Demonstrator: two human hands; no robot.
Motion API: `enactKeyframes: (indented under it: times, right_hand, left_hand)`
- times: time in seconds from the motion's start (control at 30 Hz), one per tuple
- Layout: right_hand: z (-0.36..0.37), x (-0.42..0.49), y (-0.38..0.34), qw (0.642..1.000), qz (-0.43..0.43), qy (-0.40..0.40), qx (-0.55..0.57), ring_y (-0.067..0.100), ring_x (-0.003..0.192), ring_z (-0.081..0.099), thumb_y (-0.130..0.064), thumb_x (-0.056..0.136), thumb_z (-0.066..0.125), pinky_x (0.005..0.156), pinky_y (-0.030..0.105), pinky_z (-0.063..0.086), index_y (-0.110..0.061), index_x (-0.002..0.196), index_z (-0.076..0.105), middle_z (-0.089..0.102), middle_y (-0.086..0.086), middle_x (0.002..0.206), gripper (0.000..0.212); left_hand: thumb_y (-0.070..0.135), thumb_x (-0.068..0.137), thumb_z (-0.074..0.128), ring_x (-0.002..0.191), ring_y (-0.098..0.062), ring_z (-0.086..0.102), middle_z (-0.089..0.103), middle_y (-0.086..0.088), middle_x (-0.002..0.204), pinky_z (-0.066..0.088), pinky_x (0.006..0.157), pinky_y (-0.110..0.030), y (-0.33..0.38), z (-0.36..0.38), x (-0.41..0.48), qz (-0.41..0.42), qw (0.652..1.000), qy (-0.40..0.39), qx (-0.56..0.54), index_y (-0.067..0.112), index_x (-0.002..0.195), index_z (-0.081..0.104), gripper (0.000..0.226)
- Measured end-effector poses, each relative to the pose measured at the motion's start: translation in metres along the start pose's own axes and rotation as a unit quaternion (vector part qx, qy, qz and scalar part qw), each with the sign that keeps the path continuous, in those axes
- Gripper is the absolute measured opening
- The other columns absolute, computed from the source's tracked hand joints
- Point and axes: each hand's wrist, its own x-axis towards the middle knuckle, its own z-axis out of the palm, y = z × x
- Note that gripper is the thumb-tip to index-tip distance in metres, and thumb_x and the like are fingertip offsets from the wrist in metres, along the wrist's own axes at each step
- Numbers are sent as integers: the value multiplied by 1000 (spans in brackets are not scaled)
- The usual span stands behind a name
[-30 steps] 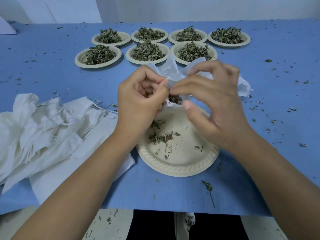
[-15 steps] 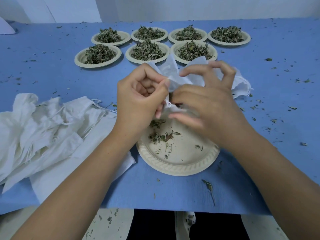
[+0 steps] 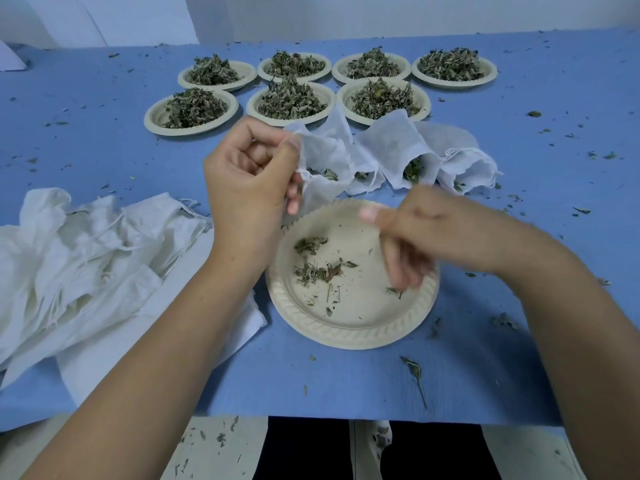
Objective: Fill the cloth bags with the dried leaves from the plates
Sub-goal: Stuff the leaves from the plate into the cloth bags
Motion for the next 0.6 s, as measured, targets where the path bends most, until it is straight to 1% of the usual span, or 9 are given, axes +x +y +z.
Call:
enactKeyframes:
  times: [0.07, 0.13, 0.2, 0.3, 0.33, 0.37, 0.47, 0.53, 0.6]
  right_hand:
    - [11, 1, -1, 994, 24, -105, -16, 10, 54, 61, -49, 92, 50, 60, 23, 48, -8, 66, 74, 68, 1, 57, 54]
    - [22, 6, -4, 993, -34, -107, 25, 10, 69, 67, -35, 94, 56, 71, 27, 54, -10, 84, 76, 72, 2, 73, 33]
    - [28, 11, -4, 993, -73, -43, 77, 14, 81, 69, -16, 94, 58, 83, 29, 56, -6, 94, 74, 73, 3, 86, 18]
    - [28, 17, -1, 988, -95, 112, 45, 25, 80, 66, -12, 88, 63, 81, 42, 54, -9, 90, 71, 69, 3, 90, 9]
    - [28, 19, 1, 987, -92, 131, -4, 23, 82, 63, -15, 86, 66, 82, 40, 52, -12, 93, 70, 66, 1, 96, 9]
    - [28, 20, 2, 988, -79, 115, -65, 17, 88, 60, -20, 84, 69, 86, 35, 49, -17, 102, 67, 60, -2, 105, 18]
    - [36, 19, 0, 982, -82, -21, -169, 5, 118, 40, -30, 80, 74, 104, 19, 30, -25, 125, 57, 48, -10, 128, 49]
    - [40, 18, -3, 985, -107, -61, -124, 4, 115, 45, -24, 78, 76, 101, 17, 34, -26, 125, 58, 52, -10, 127, 50]
    - [36, 17, -4, 991, -105, -32, -76, 0, 97, 54, -18, 77, 78, 89, 20, 45, -24, 116, 64, 58, -8, 117, 42]
  left_hand:
    - [0, 90, 57, 34, -4, 40, 46, 15, 44, 33, 36, -16, 0, 0, 0, 1, 1000, -2, 4, 16, 69, 54, 26]
    - [1, 90, 58, 34, -4, 40, 46, 15, 44, 33, 36, -16, 0, 0, 0, 0, 1000, -2, 4, 17, 69, 54, 26]
    - [2, 90, 58, 33, -4, 39, 47, 14, 43, 33, 36, -17, 0, 0, 0, 1, 1000, -3, 7, 18, 69, 54, 26]
    - [2, 90, 58, 32, -5, 39, 47, 14, 42, 33, 36, -17, 1, 0, 0, 3, 1000, -8, 8, 17, 70, 54, 25]
    - [2, 90, 58, 32, -5, 39, 47, 14, 42, 34, 36, -17, 0, 0, 0, 3, 1000, -9, 8, 17, 70, 54, 25]
    - [2, 90, 58, 32, -5, 39, 47, 15, 42, 34, 36, -17, 0, 0, -1, 2, 1000, -8, 9, 16, 70, 54, 25]
    - [1, 90, 57, 33, -5, 39, 47, 15, 43, 33, 36, -17, -1, 1, -1, 1, 1000, -8, 14, 16, 70, 54, 25]
    - [1, 90, 57, 33, -5, 40, 47, 15, 43, 33, 36, -17, -1, 1, -1, 2, 1000, -11, 16, 16, 70, 54, 25]
    - [1, 90, 58, 33, -5, 39, 47, 15, 44, 33, 36, -17, -1, 0, -1, 3, 1000, -11, 14, 17, 70, 54, 26]
